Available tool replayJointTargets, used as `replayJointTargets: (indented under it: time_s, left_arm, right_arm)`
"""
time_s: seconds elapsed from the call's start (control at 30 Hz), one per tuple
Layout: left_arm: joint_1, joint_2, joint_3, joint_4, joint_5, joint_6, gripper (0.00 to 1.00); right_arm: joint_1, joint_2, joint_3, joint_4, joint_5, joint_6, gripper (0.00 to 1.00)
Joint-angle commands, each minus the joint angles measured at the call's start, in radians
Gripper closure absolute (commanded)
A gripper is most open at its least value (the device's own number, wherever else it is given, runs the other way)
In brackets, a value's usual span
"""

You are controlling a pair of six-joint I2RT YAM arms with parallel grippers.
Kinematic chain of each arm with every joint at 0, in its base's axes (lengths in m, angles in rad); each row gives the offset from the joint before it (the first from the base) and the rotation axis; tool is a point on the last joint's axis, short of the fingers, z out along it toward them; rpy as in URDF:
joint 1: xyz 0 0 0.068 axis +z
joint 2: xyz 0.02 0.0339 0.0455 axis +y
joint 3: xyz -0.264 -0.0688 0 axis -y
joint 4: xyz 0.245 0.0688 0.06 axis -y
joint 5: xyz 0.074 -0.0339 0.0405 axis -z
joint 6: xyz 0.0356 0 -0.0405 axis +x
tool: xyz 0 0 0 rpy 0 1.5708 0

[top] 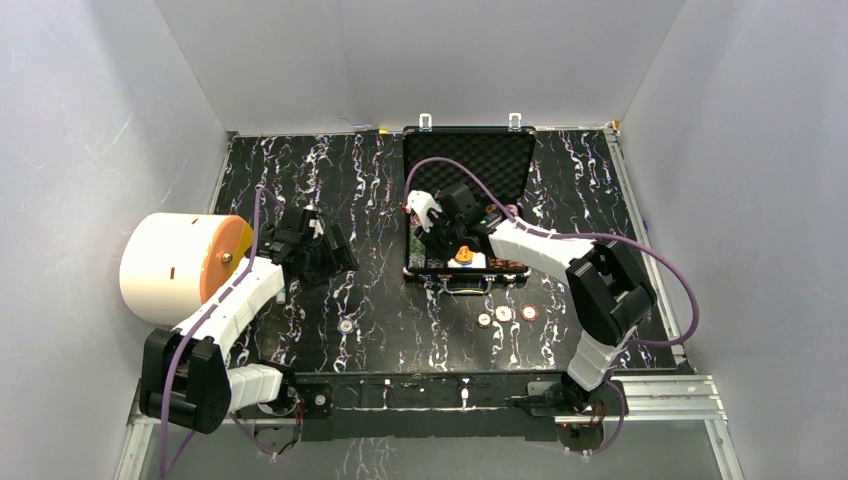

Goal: Pack up texas hold em set

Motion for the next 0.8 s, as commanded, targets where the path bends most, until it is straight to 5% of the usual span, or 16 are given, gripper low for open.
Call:
replayJointTargets:
  time_s: [0.0, 0.47, 0.77]
  left_arm:
    - [0.004, -0.030, -0.007, -0.016, 0.002, 0.000, 0.18]
    - [0.003, -0.024, -0.022, -0.017, 0.015, -0.006, 0.18]
    - [0.004, -0.026, -0.033, -0.021, 0.014, -0.011, 0.18]
  right_arm:
    - [-0.002, -0.071, 0.038, 0.048, 0.049, 0.088, 0.65]
    - [0.006, -0.014, 0.055, -0.062, -0.091, 0.010, 0.86]
    - [0.005, 0.053, 0.077, -0.041, 0.041, 0.061, 0.97]
